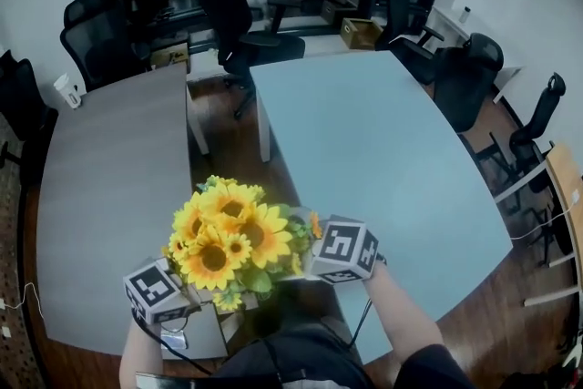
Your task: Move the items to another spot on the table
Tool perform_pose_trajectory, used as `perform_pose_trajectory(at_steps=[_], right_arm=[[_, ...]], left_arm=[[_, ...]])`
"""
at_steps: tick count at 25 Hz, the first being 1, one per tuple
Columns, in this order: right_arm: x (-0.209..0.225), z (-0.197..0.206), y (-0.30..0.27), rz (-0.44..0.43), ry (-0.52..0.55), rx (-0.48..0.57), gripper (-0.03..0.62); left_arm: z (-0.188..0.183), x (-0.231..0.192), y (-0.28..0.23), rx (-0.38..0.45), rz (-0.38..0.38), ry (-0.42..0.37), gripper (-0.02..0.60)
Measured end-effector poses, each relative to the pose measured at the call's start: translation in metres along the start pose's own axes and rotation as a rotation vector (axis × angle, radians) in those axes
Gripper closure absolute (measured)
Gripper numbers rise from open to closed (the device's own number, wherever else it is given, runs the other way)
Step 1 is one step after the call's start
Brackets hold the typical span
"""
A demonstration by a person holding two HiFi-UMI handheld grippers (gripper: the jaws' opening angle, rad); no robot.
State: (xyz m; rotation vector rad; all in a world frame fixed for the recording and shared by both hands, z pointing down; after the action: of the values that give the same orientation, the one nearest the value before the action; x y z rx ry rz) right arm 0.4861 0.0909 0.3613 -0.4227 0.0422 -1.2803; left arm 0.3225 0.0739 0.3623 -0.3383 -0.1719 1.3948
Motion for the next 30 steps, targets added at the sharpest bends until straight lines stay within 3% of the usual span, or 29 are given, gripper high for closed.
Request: perform_pose_trajectory(at_steps=[5,13,21,30], right_arm=[[0.050,-0.001,0.005,-0.087,0.018,0.022,0.114],[0.117,-0.001,0.040,-0.179,0.045,0.078,0.115],[0.147,-0.009,0.062,-0.174,0.068,0.106,0.115],[0.192,-0.013,0.055,-0.150,0.075,0.091,0.115]], left_arm=[[0.000,-0.039,-0.021,-0.042,-0.106,0.014,0.098],[-0.029,-0.069,-0.072,-0.084,-0.184,0.033,0.098],[-0.054,-0.088,-0.097,-0.118,-0.203,0.006,0.098],[-0.051,-0.133,-0.114,-0.154,-0.178,-0.005,0.097]])
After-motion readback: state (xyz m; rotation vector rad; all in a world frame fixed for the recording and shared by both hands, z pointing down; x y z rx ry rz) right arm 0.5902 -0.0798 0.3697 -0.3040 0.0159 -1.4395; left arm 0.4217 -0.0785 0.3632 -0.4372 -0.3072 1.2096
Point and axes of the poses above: the fingertips, and each gripper's own axes: y backward along the fingers, x to its right, z out of its underside, the point moved 8 cm from there along y, backward along the fingers, and after that the axes turned 7 degrees about -z, right-handed, at the moved point
